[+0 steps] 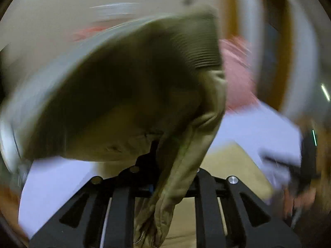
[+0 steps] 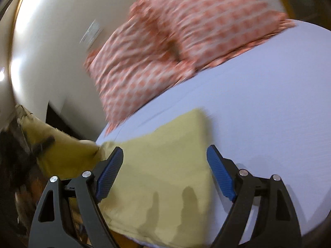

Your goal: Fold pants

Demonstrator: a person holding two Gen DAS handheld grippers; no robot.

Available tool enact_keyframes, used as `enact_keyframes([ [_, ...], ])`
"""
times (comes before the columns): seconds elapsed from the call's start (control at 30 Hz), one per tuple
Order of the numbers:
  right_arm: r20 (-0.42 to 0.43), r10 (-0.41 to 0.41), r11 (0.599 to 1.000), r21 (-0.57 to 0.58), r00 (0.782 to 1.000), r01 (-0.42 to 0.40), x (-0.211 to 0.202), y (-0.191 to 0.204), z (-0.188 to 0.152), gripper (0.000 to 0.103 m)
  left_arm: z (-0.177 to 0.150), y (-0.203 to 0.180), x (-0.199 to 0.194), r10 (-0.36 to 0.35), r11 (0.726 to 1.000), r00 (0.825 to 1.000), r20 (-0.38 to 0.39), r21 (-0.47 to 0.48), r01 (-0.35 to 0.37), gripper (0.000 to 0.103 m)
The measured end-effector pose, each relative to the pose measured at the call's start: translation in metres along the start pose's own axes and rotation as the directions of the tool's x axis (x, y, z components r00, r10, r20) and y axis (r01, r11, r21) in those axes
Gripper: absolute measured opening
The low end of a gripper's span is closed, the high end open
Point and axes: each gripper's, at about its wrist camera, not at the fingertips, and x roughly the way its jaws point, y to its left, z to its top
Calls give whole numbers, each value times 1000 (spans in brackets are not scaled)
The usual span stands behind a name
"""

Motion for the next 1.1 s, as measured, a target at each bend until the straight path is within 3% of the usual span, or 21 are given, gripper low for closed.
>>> enact_keyframes([
  [0.07, 34, -23, 999, 49, 999, 22, -15, -16, 9, 84, -23, -56, 32, -62, 981, 993, -99, 177, 79, 14],
  [0.13, 46, -27, 996, 87, 999, 23, -24, -30, 14, 84, -53, -90, 58, -58, 952, 978, -201, 283, 114, 14],
  [0.2, 32, -19, 995, 102, 999, 15, -25, -37, 17, 84, -72, -101, 72, -56, 940, 967, -247, 315, 134, 16],
  [0.3, -27, -5, 996, 91, 1000, 7, -15, -38, 22, 84, -86, -112, 69, -8, 921, 977, -214, 379, 90, 18],
  [0.37, -94, 12, 998, 62, 996, -6, 2, -33, 23, 83, -85, -113, 57, -28, 916, 980, -199, 387, 105, 27],
  [0.43, -157, 31, 999, 35, 987, -26, 17, -28, 22, 73, -76, -107, 33, -132, 921, 972, -196, 338, 193, 33],
  [0.53, -258, -4, 1000, -8, 966, 2, 45, -23, 19, 66, -65, -82, -7, -299, 922, 944, -142, 213, 324, 69],
  [0.57, -276, -16, 1000, -22, 961, 11, 50, -22, 18, 64, -61, -72, -11, -329, 923, 937, -119, 171, 345, 72],
  [0.6, -284, -17, 999, -40, 959, 6, 54, -21, 18, 58, -50, -46, -12, -338, 934, 937, -87, 90, 345, 73],
  [0.67, -300, -11, 998, -57, 954, -6, 60, -18, 17, 57, -41, 0, -5, -273, 961, 960, -60, -47, 271, 74],
  [0.7, -312, 1, 998, -63, 950, -22, 61, -16, 17, 56, -40, 32, 7, -223, 967, 971, -82, -148, 210, 74],
  [0.77, -322, 2, 997, -78, 947, -28, 60, -14, 18, 54, -46, 86, 37, -166, 944, 973, -161, -310, 110, 73],
  [0.87, -325, 26, 999, -28, 945, -37, 62, -22, 22, 52, -59, 121, 74, -165, 915, 949, -270, -401, 45, 73],
  [0.93, -324, 28, 998, -36, 946, -42, 63, -22, 23, 53, -67, 129, 94, -239, 884, 919, -314, -461, 72, 73],
  [1.0, -323, 28, 998, -51, 946, -47, 65, -20, 22, 52, -68, 120, 106, -298, 880, 896, -328, -458, 126, 76],
  [1.07, -356, 56, 996, -39, 933, -75, 69, -20, 22, 33, -61, 111, 115, -313, 890, 889, -334, -431, 151, 73],
  [1.1, -382, 110, 994, 20, 918, -111, 72, -25, 21, 22, -60, 112, 121, -337, 880, 880, -335, -444, 168, 69],
])
